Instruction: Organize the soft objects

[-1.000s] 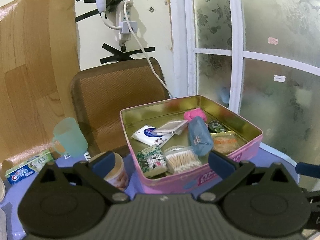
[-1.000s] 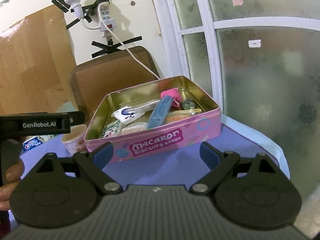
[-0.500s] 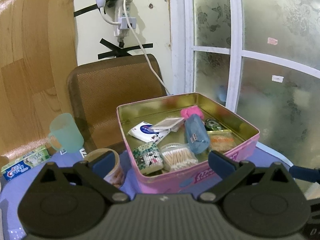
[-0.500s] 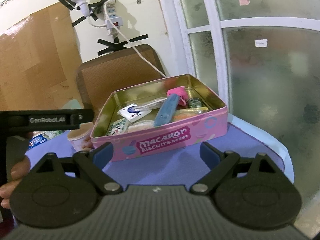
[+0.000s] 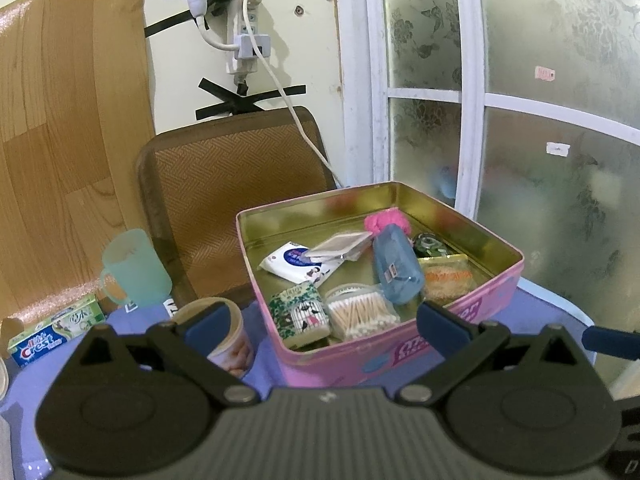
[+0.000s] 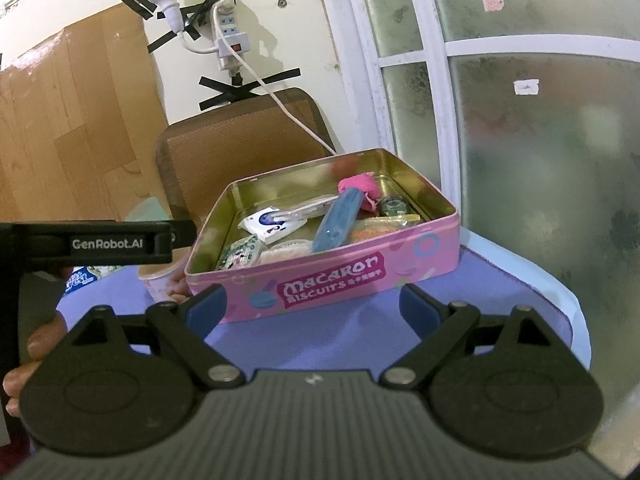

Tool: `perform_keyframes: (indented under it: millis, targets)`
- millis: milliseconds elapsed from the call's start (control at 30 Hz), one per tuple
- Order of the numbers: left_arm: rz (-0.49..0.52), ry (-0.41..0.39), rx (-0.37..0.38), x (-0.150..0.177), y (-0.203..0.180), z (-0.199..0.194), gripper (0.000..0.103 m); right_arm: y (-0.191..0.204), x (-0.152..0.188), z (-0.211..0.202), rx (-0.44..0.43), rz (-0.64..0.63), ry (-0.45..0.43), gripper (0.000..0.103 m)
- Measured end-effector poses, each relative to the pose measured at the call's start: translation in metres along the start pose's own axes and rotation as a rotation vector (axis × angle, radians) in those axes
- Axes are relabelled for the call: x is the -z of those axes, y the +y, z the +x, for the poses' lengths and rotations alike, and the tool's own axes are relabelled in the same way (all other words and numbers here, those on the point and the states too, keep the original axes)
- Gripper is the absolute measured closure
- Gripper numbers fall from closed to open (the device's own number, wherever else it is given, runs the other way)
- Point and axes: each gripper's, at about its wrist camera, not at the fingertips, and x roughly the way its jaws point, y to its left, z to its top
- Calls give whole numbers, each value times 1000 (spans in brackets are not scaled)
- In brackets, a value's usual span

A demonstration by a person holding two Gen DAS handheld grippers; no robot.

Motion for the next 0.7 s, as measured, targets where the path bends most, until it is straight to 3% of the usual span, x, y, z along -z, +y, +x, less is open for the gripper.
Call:
perform_keyframes:
  millis: [700]
  targets:
    - [9,7,13,1,-1,2,0,-3,3,3,-2,9,9,8]
